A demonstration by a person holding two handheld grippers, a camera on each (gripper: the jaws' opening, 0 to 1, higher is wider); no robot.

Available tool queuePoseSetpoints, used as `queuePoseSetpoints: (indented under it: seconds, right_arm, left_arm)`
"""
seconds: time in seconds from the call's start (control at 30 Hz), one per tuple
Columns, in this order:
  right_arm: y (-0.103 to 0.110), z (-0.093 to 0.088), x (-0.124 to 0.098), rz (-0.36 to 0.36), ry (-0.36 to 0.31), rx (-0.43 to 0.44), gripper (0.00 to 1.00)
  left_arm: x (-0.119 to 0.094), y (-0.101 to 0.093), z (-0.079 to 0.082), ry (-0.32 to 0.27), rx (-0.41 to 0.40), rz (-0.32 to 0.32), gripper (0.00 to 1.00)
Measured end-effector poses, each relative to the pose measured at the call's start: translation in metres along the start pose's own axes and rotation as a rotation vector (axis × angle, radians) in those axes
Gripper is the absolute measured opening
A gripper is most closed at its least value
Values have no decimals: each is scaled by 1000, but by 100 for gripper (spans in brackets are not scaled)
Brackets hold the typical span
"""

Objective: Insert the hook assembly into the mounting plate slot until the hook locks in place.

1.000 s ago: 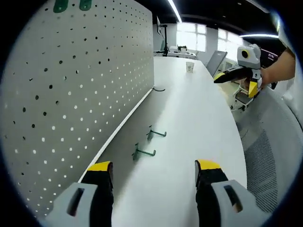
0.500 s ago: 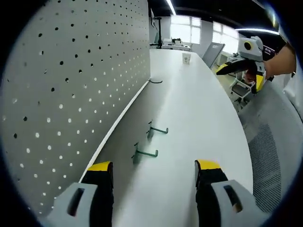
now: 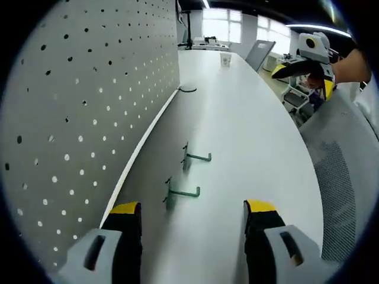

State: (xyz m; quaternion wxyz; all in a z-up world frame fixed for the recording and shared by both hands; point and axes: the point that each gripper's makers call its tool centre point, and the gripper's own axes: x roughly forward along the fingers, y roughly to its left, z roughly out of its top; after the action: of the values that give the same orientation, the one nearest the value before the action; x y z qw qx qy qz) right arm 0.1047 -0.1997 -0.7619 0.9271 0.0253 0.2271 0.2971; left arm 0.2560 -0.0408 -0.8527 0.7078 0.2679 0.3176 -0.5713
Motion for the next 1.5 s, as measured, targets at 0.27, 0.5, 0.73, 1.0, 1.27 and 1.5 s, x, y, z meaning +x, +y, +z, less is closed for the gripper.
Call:
queuePoseSetpoints:
  seconds: [0.27,0.5,0.73,1.0,1.27,1.5]
  right_arm:
    - [1,-1,-1,-3,-1,15,71]
    - [1,-4,-2,-9,2,28,70]
    - [2,-4,-1,-5,-4,39,69]
    - [-2,-5,-3,-16,-9,52,68]
    - [-4,-7,-4,-19,-6,59,67]
    - [-5,-5,-5,-21,-9,62,65]
  left_arm:
    - [10,0,-1,50,53,-27,71]
    - [18,2,-6,107,84,-54,71]
    - [24,4,-15,178,109,-76,71]
    - [26,4,-16,181,101,-88,69]
    - [25,8,-14,173,85,-79,62]
    - [25,12,-14,164,71,-68,55]
